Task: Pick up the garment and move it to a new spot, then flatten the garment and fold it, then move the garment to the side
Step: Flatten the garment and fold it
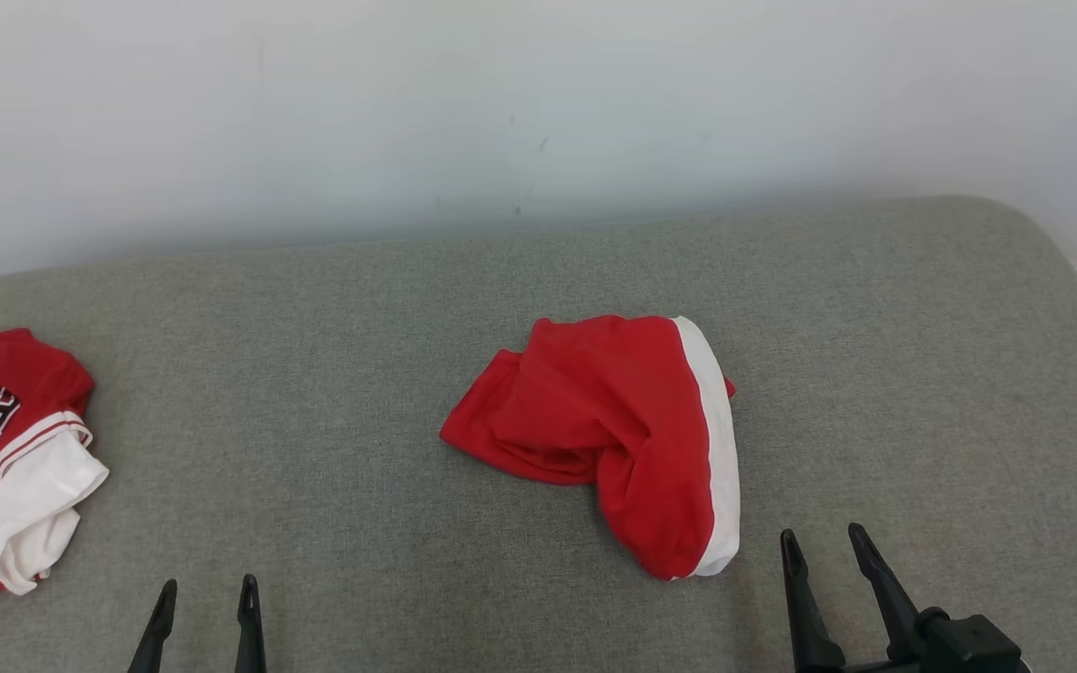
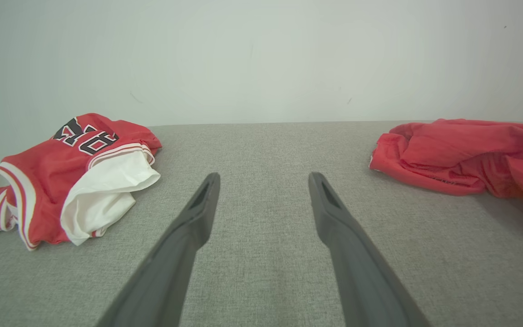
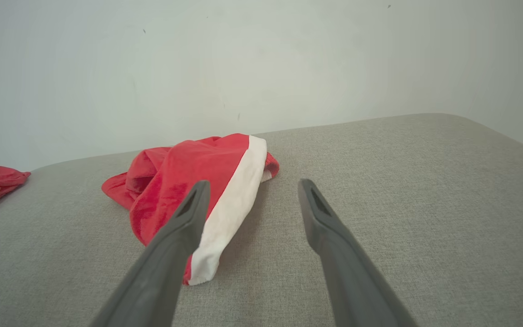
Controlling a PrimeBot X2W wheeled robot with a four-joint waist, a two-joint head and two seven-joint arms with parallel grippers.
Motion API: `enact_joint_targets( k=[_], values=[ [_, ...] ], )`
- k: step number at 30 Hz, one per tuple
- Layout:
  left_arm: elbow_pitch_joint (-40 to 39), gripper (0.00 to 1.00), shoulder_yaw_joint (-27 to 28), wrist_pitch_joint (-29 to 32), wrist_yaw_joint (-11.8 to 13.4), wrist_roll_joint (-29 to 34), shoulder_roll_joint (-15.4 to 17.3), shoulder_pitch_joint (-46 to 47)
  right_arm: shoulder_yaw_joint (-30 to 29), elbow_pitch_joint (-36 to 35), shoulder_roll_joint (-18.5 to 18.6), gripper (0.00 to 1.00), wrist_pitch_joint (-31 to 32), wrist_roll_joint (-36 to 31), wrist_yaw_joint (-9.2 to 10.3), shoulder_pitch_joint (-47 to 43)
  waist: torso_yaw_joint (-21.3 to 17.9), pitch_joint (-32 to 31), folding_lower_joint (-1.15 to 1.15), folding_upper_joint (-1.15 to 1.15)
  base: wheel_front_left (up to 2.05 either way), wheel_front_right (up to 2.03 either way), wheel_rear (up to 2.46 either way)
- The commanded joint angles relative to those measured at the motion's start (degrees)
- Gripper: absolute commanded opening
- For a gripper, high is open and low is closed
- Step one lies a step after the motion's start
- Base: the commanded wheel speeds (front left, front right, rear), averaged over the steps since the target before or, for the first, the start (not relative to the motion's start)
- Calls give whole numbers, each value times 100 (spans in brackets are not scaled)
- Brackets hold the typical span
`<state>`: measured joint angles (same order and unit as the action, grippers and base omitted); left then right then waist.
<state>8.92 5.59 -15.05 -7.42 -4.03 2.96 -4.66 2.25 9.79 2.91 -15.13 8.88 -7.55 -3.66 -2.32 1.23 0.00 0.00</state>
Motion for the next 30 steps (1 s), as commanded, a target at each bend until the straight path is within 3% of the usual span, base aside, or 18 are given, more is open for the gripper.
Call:
enact_joint_targets(
  k=[1,30],
  values=[
    [10,100,4,-20,-2,-36,-11,-32,7,-7,-5,100,-3,-54,12,-17,0,0,0,0,0,0,0],
    [-39,100,-95,-20,3,-109,-12,68,-74,16,-6,100,-3,-96,12,262,145,159,0,0,0,0,0]
  ],
)
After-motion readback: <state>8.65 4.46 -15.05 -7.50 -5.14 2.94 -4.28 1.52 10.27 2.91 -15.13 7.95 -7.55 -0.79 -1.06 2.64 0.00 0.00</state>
